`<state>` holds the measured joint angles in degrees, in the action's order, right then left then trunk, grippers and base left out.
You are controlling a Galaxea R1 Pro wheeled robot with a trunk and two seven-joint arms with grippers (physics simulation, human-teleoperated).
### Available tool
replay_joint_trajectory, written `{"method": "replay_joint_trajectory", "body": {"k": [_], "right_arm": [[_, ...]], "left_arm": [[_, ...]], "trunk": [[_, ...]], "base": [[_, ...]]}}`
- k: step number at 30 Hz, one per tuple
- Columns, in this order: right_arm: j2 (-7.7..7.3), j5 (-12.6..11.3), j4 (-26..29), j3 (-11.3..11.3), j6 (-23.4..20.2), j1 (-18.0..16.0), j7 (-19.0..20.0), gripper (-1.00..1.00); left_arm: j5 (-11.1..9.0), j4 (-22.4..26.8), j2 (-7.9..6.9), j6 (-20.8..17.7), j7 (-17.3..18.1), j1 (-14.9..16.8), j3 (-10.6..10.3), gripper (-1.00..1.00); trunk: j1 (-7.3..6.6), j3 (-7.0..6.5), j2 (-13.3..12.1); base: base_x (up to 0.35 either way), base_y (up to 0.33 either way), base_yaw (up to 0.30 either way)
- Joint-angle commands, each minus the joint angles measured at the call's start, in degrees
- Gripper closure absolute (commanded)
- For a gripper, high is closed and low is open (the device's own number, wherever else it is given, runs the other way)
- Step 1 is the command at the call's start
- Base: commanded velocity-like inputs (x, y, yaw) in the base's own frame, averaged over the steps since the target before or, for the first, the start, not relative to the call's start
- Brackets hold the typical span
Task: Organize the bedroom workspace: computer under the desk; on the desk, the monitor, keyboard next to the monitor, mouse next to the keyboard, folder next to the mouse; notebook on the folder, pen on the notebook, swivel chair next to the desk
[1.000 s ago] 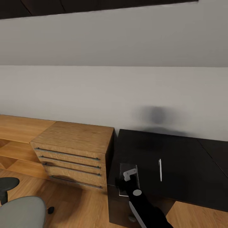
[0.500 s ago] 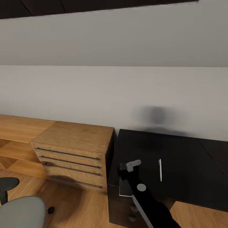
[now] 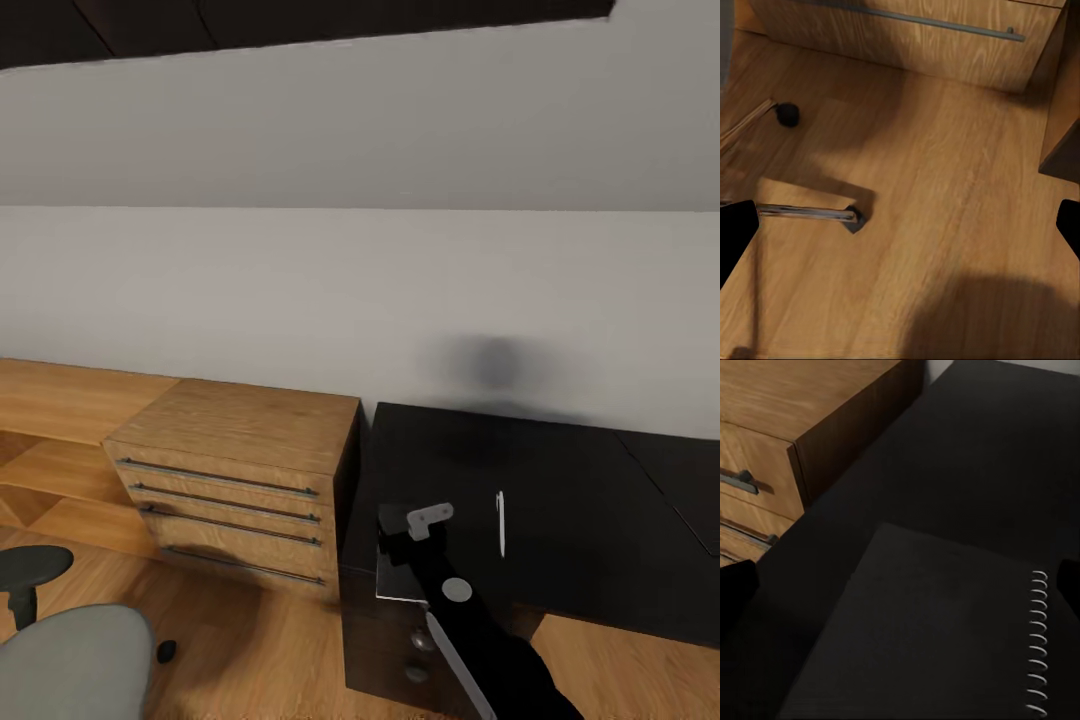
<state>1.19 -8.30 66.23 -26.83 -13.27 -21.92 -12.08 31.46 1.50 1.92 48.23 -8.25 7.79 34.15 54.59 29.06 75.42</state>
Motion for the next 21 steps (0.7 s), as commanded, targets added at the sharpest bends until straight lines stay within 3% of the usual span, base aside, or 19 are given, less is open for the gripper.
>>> {"method": "replay_joint_trajectory", "body": {"k": [1,11,16,21], "right_arm": [[-0.04,-0.71,0.07,-0.16,-0.19,-0.05,-0.49,-1.0],[-0.12,-1.63,0.08,-0.07,-0.09,-0.05,-0.57,-1.0],[-0.21,-4.31,0.05,0.05,-0.09,-0.05,-0.57,-1.0],[-0.61,-5.32,0.04,0.18,-0.09,-0.05,-0.65,-1.0]], "left_arm": [[0.62,0.0,0.01,0.11,-0.54,0.03,0.13,-1.0],[0.62,0.0,0.01,0.11,-0.54,0.0,0.13,-1.0],[0.62,0.0,0.01,0.11,-0.54,0.0,0.13,-1.0],[0.62,0.0,0.01,0.11,-0.54,0.0,0.13,-1.0]], "trunk": [[-0.03,0.06,0.04],[-0.03,0.06,0.04],[-0.03,0.06,0.04],[-0.03,0.06,0.04]], "base": [[-0.296,0.0,0.0],[-0.322,0.0,0.0],[-0.309,0.0,0.0],[-0.185,0.0,0.0]]}}
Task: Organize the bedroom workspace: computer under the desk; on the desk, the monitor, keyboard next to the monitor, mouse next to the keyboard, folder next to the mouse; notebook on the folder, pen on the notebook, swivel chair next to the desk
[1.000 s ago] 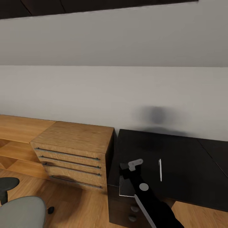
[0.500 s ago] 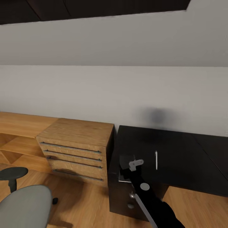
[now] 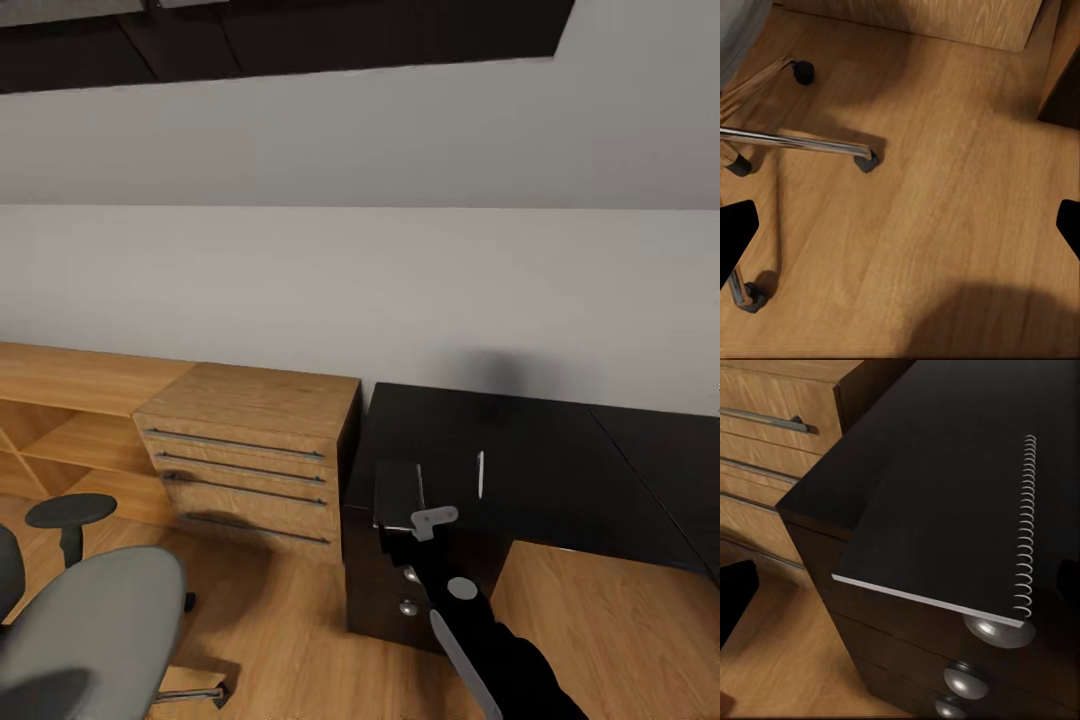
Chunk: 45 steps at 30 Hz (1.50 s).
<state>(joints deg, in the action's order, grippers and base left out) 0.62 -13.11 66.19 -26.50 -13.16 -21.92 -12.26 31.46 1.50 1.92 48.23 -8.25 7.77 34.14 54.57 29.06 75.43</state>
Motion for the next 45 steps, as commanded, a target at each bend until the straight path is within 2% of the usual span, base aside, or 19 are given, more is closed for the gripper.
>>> {"method": "replay_joint_trajectory", "body": {"k": [1,3,5,8,9,11,12,13,14,15,16,18,21,22,24,28,34,41,45], "right_arm": [[-0.08,-0.62,0.08,-0.06,-0.2,-0.05,-0.61,-1.0],[-0.12,-0.73,0.08,0.37,-0.2,-0.05,-0.97,-1.0],[-0.15,-1.33,0.08,1.79,-0.2,-0.05,-1.65,-1.0],[-0.2,-4.4,0.03,4.9,-0.2,-0.05,-2.12,-1.0],[-0.24,-7.1,0.0,6.81,-0.2,-0.05,-2.23,-1.0],[-0.36,-10.17,-0.07,8.54,-0.2,-0.05,-2.25,-1.0],[-0.77,-13.3,-0.24,9.78,-0.2,-0.05,-2.23,-1.0],[-1.09,-14.8,-0.33,10.23,-0.2,-0.05,-2.21,-1.0],[-1.47,-16.25,-0.43,10.58,-0.2,-0.05,-2.18,-1.0],[-2.34,-19.0,-0.53,11.09,-0.2,-0.05,-2.11,-1.0],[-2.82,-20.3,-0.56,11.27,-0.2,-0.05,-2.05,-1.0],[-4.63,-25.45,-0.65,11.7,-0.2,-0.05,-1.89,-1.0],[-5.74,-29.2,-0.68,11.84,-0.2,-0.05,-1.63,-1.0],[-6.37,-31.43,-0.69,11.9,-0.2,-0.05,-1.29,-1.0],[-7.13,-34.1,-0.74,11.95,-0.2,-0.05,-0.54,-1.0],[-8.06,-37.26,-1.06,11.98,-0.36,-0.05,1.05,-1.0],[-8.39,-40.63,-1.25,12.03,-0.6,-0.05,1.75,-1.0],[-8.89,-48.12,-1.24,12.03,-0.79,-0.05,1.88,-1.0],[-9.02,-49.71,-1.24,11.96,-0.87,-0.05,1.93,-1.0]], "left_arm": [[0.62,0.0,0.02,0.11,-0.54,0.04,0.13,-1.0],[0.62,0.0,0.02,0.11,-0.54,0.04,0.16,-1.0],[0.62,0.0,0.02,0.11,-0.54,0.04,0.23,-1.0],[0.59,0.0,0.06,0.08,-0.54,0.02,0.32,-1.0],[0.58,0.0,0.08,0.06,-0.56,0.02,0.37,-1.0],[0.56,0.0,0.09,0.04,-0.59,0.03,0.41,-1.0],[0.55,0.0,0.09,0.04,-0.6,0.04,0.44,-1.0],[0.55,0.0,0.1,0.03,-0.61,0.04,0.45,-1.0],[0.54,0.0,0.1,0.03,-0.61,0.04,0.45,-1.0],[0.54,0.0,0.1,0.03,-0.62,0.05,0.46,-1.0],[0.54,0.0,0.1,0.02,-0.62,0.05,0.47,-1.0],[0.53,0.0,0.1,0.02,-0.63,0.05,0.48,-1.0],[0.53,0.0,0.11,0.02,-0.63,0.05,0.48,-1.0],[0.53,0.0,0.11,0.02,-0.63,0.02,0.48,-1.0],[0.53,0.0,0.11,0.02,-0.63,0.04,0.48,-1.0],[0.49,0.0,0.11,0.03,-0.65,0.04,0.48,-1.0],[0.46,0.0,0.11,0.03,-0.85,0.05,0.48,-1.0],[0.49,0.0,0.11,0.02,-1.05,0.05,0.48,-1.0],[0.48,0.0,0.11,0.02,-1.06,0.04,0.48,-1.0]], "trunk": [[-0.01,0.06,0.03],[-0.01,0.06,0.03],[-0.01,0.06,0.03],[-0.01,0.06,0.03],[-0.01,0.06,0.03],[-0.01,0.06,0.03],[-0.01,0.06,0.03],[-0.01,0.06,0.03],[-0.01,0.06,0.03],[0.21,0.24,0.44],[0.43,0.42,0.84],[0.87,0.78,1.64],[1.52,1.31,2.84],[1.74,1.49,3.24],[2.18,1.85,4.04],[3.06,2.57,5.65],[4.38,3.65,8.06],[5.92,4.91,10.86],[6.8,5.62,12.47]], "base": [[-0.064,0.0,0.0],[-0.046,0.0,0.0],[-0.023,0.0,0.0],[-0.011,0.0,0.0],[-0.005,0.0,0.0],[-0.004,0.0,0.0],[-0.002,0.0,0.0],[-0.002,0.0,0.0],[-0.001,0.0,0.0],[0.0,0.0,0.0],[0.0,0.0,0.0],[0.0,0.0,0.0],[0.0,0.0,0.0],[0.0,0.0,0.0],[0.0,0.0,0.0],[0.0,0.0,0.0],[0.0,0.0,0.0],[0.0,0.0,0.0],[0.0,0.0,0.0]]}}
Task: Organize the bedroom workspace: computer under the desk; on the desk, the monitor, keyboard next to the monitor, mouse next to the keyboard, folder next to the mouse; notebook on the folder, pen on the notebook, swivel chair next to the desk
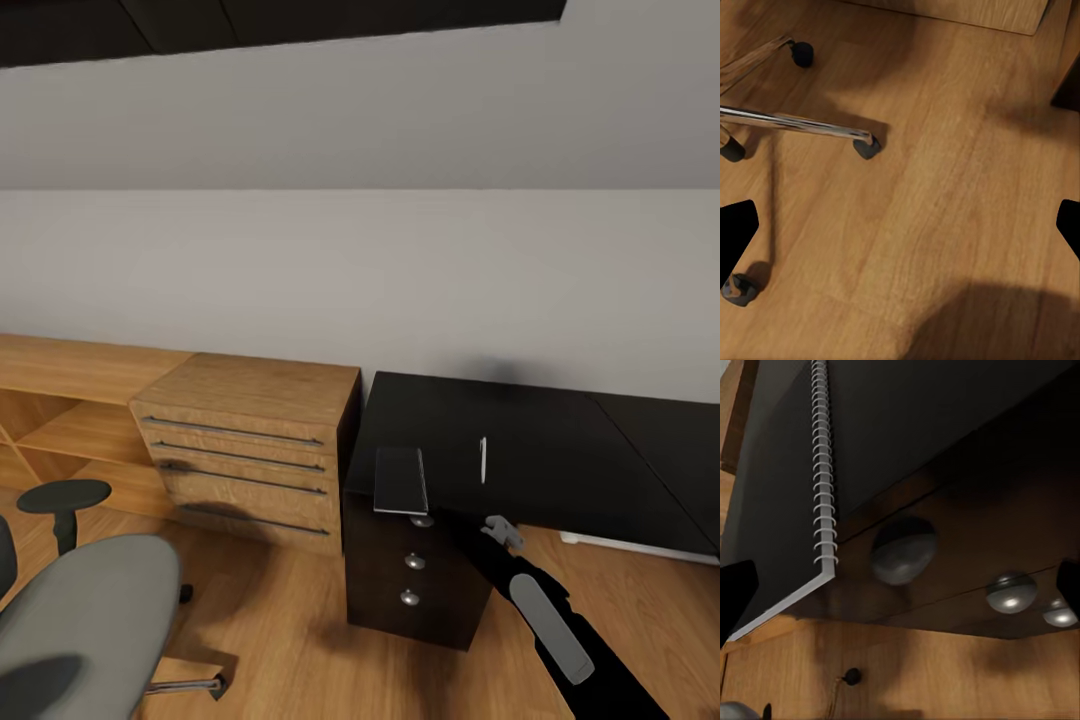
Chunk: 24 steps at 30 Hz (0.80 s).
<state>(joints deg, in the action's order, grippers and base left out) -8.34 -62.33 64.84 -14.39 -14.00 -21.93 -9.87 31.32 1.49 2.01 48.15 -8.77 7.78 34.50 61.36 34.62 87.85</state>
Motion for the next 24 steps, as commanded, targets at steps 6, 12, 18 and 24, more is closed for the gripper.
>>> {"method": "replay_joint_trajectory", "body": {"k": [6,12,18,24], "right_arm": [[-0.1,-1.17,0.2,-0.26,-1.8,-0.04,0.51,-1.0],[0.14,-1.21,0.19,-0.54,-5.89,-0.04,10.93,-1.0],[0.48,-0.92,-0.66,-1.13,-6.1,-0.04,17.04,-1.0],[1.31,-0.7,-0.99,-1.13,-3.72,-0.04,17.8,-1.0]], "left_arm": [[0.63,0.0,0.01,0.1,-0.55,0.01,0.13,-1.0],[0.66,0.0,0.01,0.1,-0.55,0.03,0.13,-1.0],[0.67,0.0,-0.02,0.12,-0.29,0.04,0.06,-1.0],[0.61,0.0,-0.13,0.15,-0.14,0.03,0.04,-1.0]], "trunk": [[1.32,1.14,2.45],[2.64,2.22,4.86],[2.64,2.22,4.86],[2.64,2.22,4.86]], "base": [[0.0,0.0,0.0],[0.0,0.0,0.0],[0.0,0.0,0.0],[0.0,0.0,0.0]]}}
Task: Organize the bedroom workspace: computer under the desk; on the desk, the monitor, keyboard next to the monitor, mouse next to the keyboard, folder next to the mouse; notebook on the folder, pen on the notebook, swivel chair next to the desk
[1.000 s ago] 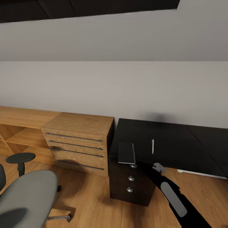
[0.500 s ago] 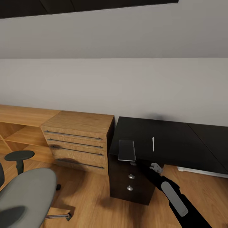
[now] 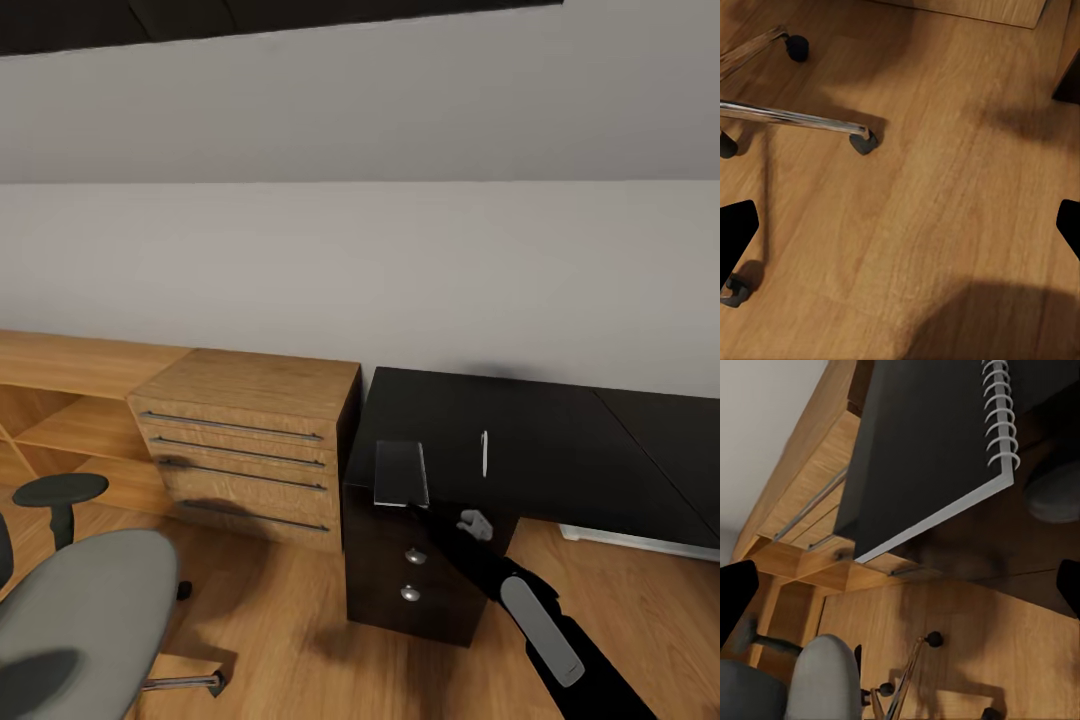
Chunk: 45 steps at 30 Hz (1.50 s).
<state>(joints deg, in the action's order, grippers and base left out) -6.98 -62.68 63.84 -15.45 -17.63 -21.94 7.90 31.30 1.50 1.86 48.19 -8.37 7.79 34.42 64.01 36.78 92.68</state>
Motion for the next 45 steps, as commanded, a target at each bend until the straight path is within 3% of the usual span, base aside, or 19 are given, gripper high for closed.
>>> {"method": "replay_joint_trajectory", "body": {"k": [1,5,17,28,39,45], "right_arm": [[0.01,-0.33,-0.02,-0.07,0.36,-0.04,0.06,-1.0],[0.14,-0.27,-0.44,-0.4,2.52,-0.04,0.15,-1.0],[0.05,-0.36,-2.71,-0.5,3.53,-0.04,1.39,-1.0],[-0.07,-0.52,-7.12,0.56,3.56,-0.04,9.1,-1.0],[-0.14,-1.01,-8.5,3.39,3.49,-0.04,10.42,-1.0],[-0.12,-1.35,-9.18,3.88,3.41,-0.04,13.69,-1.0]], "left_arm": [[0.62,0.0,0.01,0.11,-0.54,0.02,0.12,-1.0],[0.64,0.0,-0.01,0.14,-0.49,0.03,0.11,-1.0],[0.69,0.0,-0.02,0.15,-0.43,0.0,0.04,-1.0],[0.69,0.0,0.03,0.15,-0.42,0.01,0.12,-1.0],[0.69,0.0,0.08,0.15,-0.51,-0.01,0.21,-1.0],[0.69,0.0,0.15,0.15,-0.45,0.0,0.21,-1.0]], "trunk": [[-0.01,0.05,0.03],[-0.01,0.05,0.03],[-0.01,0.05,0.03],[-0.01,0.05,0.03],[2.41,2.03,4.44],[3.07,2.57,5.64]], "base": [[0.0,0.0,0.0],[0.0,0.0,0.0],[0.0,0.079,0.0],[0.0,0.031,0.0],[0.0,0.001,0.0],[0.0,0.0,0.0]]}}
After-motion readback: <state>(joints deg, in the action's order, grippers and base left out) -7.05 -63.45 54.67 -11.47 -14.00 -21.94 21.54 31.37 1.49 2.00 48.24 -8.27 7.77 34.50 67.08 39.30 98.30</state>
